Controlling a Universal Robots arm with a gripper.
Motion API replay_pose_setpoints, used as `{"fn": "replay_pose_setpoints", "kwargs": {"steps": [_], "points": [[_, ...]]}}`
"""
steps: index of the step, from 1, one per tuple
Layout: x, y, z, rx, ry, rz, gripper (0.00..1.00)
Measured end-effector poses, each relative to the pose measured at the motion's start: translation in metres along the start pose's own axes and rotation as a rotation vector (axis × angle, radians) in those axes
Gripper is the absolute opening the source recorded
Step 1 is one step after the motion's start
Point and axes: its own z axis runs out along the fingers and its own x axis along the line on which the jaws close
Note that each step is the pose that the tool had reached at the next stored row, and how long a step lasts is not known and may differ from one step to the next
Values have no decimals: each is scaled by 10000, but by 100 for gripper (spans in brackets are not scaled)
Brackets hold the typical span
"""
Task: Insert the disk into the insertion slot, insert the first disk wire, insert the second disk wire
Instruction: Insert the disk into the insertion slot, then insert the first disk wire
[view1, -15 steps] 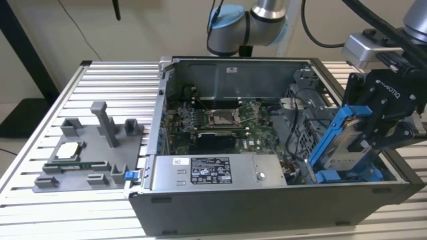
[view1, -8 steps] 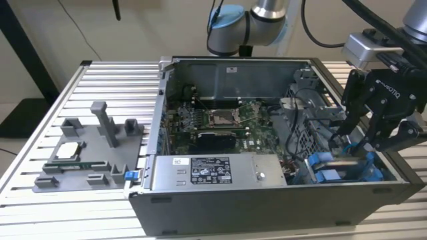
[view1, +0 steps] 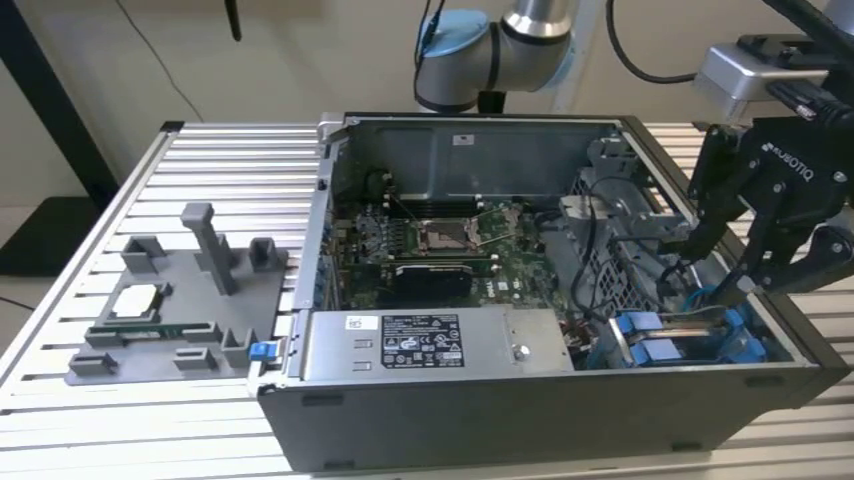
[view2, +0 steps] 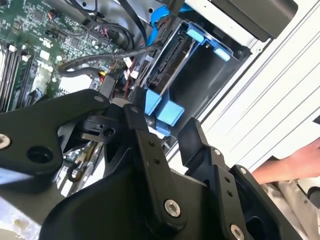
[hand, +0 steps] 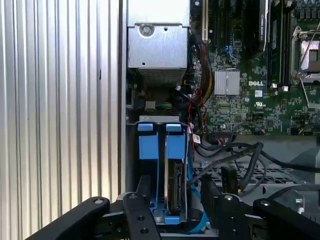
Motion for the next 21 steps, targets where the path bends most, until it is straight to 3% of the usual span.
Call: {"fn": "replay_pose_setpoints", "kwargs": {"steps": [6,21], "points": [[0,7,-157,-22,5,0,100],[-10,7,-165,-25,9,3,100]]}}
